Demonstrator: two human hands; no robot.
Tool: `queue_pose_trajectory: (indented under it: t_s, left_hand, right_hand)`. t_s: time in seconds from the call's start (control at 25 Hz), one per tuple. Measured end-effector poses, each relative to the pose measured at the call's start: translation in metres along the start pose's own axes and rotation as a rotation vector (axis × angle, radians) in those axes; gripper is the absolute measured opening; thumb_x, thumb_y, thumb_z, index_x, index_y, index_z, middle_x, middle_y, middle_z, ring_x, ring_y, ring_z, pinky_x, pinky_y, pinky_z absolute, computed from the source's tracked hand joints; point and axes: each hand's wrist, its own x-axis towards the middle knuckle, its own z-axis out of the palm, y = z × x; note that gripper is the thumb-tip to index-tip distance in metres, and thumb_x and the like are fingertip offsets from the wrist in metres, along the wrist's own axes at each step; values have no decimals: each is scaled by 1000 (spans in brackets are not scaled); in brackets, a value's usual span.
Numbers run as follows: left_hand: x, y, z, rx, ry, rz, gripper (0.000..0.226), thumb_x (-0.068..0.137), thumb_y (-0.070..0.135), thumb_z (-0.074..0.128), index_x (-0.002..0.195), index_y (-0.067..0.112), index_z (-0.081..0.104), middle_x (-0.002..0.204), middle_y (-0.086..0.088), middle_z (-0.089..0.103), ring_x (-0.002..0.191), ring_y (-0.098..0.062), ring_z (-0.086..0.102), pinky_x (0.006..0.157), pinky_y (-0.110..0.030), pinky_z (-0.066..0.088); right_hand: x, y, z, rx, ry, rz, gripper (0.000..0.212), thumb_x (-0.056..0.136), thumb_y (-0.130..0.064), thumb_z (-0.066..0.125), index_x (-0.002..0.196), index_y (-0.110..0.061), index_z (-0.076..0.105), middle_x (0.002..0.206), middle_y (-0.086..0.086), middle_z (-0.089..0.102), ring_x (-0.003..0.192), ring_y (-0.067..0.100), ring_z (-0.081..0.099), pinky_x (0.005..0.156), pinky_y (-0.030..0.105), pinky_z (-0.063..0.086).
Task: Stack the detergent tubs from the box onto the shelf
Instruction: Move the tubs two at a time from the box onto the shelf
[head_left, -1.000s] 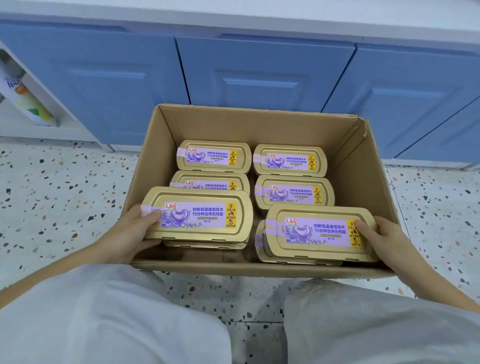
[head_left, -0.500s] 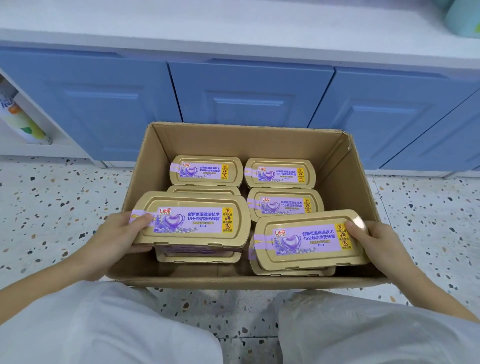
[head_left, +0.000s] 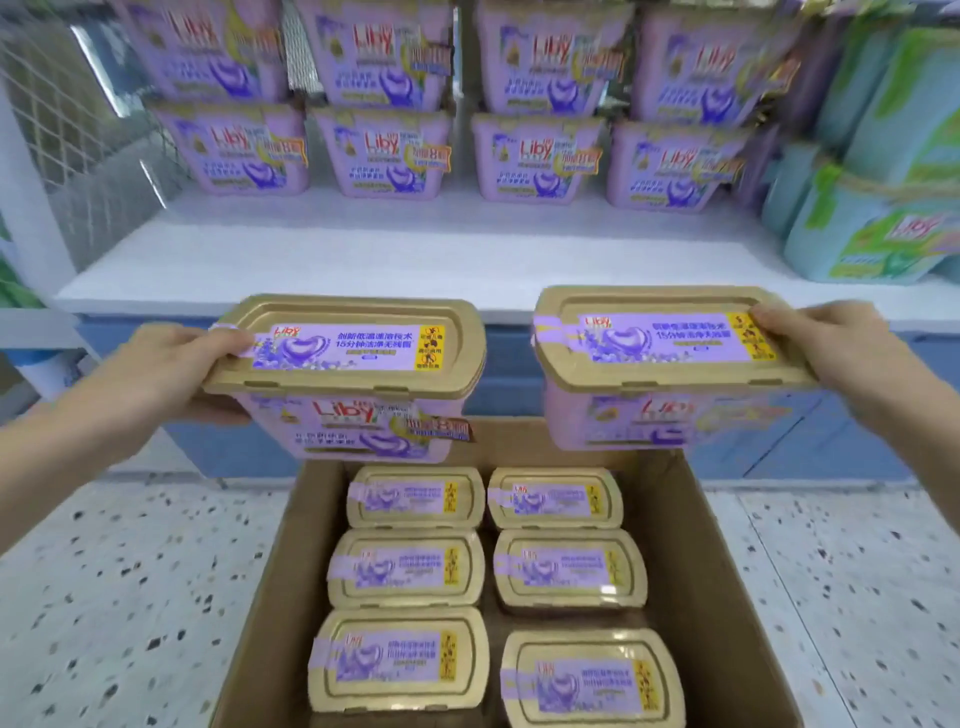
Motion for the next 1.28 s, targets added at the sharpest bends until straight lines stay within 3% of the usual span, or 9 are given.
queue_pose_trajectory:
  t_s: [0.08,0.16,0.36,0.48,0.68,0.84,0.92,1.08,1.28]
  left_hand:
    - [18,33,-2,-9,-1,53,20,89,22,52,76,11,62,42,2,65,37,-11,63,42,-22,54]
    - [37,60,1,-18,10,104,20,89,22,52,76,8,59,41,4,64,35,-12,62,41,-23,54]
    - [84,105,16,-38,54,143,20,87,23,53,78,6,57,48,-5,66,33,-18,61,42,-29,55]
    - [108,116,31,-25,63,135,21,88,22,52,76,5,54,65,-13,63,30,-16,59,39,-28,53]
    - [141,111,47,18,24,86,22,89,22,51,74,5,53,70,-15,60,30,-17,59,37,-28,52]
    - [158,113,47,35,38,75,24,89,22,51,95,0,57,70,-16,60,54,-30,61,38,-30,52]
    - [161,116,50,65,56,76,26,89,23,51,98,-1,56,69,-16,60,55,-29,60,37,-30,51]
    - [161,118,53,93,67,71,27,89,27,50,95,1,55,69,-13,60,57,-30,59,43,-30,53]
    - [158,114,51,0,58,46,30,87,40,47,82,13,59,73,-11,64,63,-27,62,54,-35,56]
  right_hand:
    - [27,-33,-6,79,35,-20,38,88,-29,56,55,-10,50,32,-1,50,36,8,49,36,17,37]
    - [54,-57,-7,182,32,-11,33,88,-24,57,60,-7,50,25,-7,49,23,3,47,26,15,39]
    - [112,-84,9,214,23,23,26,86,-26,58,94,-2,59,70,11,58,31,10,57,30,31,49]
    - [143,-88,23,159,11,41,39,86,-28,59,109,3,57,91,17,62,55,27,61,34,36,50]
    - [173,-85,48,119,-13,107,40,87,-28,57,114,2,55,93,20,61,58,30,58,35,39,49]
    - [184,-89,58,139,-12,127,34,87,-26,57,107,1,54,90,20,60,57,28,55,27,32,45]
    - [184,-93,60,143,-11,145,31,87,-28,58,103,-2,53,95,20,60,58,28,55,27,31,45]
    - [177,-92,58,131,-57,171,36,87,-40,55,101,-7,55,75,10,60,50,25,60,43,29,51]
    - [161,-80,52,282,-178,163,44,89,-57,36,93,-18,55,80,7,58,74,23,56,71,39,48]
